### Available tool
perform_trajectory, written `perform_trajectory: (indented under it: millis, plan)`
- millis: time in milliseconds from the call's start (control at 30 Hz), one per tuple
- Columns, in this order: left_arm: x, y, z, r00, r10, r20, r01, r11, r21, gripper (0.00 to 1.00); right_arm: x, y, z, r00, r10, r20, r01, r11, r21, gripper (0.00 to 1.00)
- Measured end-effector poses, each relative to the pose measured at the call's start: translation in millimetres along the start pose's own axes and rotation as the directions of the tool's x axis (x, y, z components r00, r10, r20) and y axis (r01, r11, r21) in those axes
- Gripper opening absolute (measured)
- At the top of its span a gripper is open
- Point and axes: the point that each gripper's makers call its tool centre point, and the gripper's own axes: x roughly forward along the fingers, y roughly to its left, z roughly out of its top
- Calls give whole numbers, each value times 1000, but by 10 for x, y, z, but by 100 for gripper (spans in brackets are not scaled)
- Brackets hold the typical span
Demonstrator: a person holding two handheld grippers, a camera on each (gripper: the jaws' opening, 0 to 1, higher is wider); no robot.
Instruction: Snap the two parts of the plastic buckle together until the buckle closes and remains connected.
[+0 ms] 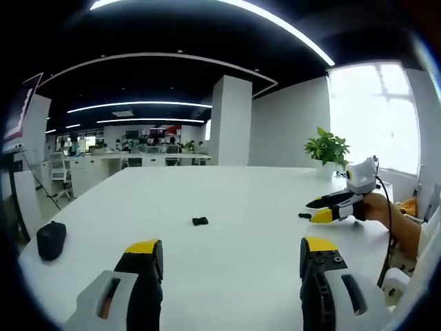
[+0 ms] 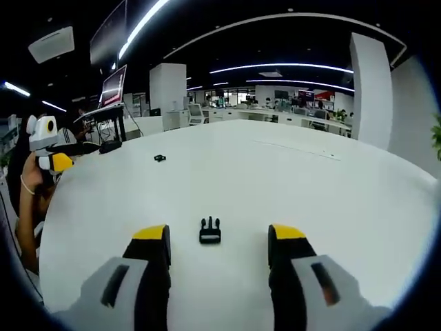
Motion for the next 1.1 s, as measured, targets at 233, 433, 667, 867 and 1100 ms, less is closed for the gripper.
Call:
perform_trajectory:
  millis: [233,433,667,867,1100]
  plan:
    - [22,5,-16,1000,-1,-7,1,1000,-1,83,11,-24,-14,1000,-7,0,7,1000,1,48]
    - [63,4,-71,1000,-4,-25,4,1000,-3,83,30,-9,-2,1000,4,8,-3,1000,-19,38]
    - [80,-13,-73,1000,-13,-21,12,1000,-9,83,45,-4,4,1000,2,7,-2,1000,-26,29]
    - [96,-28,-94,999,-22,-27,22,1000,-12,83,57,24,-6,1000,6,-3,-6,999,-34,25]
    - [100,-43,-114,999,-28,-33,28,1000,-11,83,59,47,-7,1000,21,-4,-21,999,-30,21]
